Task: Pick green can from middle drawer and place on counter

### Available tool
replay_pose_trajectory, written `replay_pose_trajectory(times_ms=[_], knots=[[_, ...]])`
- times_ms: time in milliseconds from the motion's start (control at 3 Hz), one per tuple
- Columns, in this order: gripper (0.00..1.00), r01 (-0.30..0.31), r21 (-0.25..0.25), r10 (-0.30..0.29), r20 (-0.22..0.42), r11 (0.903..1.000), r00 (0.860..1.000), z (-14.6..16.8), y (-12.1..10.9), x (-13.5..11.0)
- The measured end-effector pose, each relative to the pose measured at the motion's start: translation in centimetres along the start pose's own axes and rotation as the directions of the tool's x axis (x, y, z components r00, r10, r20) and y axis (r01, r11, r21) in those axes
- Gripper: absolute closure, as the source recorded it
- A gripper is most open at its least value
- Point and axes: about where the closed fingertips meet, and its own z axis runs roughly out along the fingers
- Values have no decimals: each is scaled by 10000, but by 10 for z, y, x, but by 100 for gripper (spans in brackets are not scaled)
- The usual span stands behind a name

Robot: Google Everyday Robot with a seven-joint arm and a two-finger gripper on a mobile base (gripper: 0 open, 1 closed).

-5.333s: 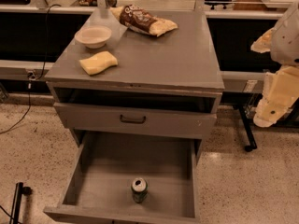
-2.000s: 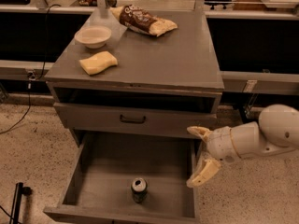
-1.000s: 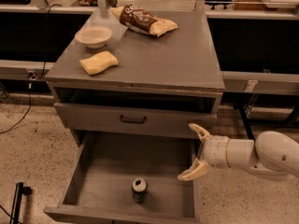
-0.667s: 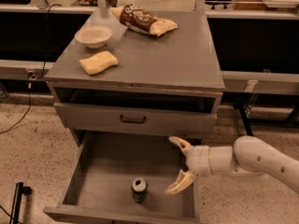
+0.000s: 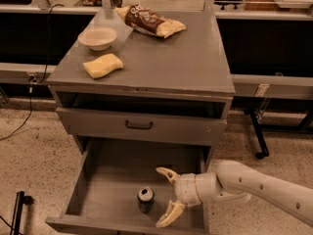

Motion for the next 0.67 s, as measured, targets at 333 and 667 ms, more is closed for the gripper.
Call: replay_pose_trajectory(times_ms=[333,667], knots=[[0,-3,4,3,1,10000,10000,0,0,0],[0,75,913,-87,133,9958,9999,4,-13,4]])
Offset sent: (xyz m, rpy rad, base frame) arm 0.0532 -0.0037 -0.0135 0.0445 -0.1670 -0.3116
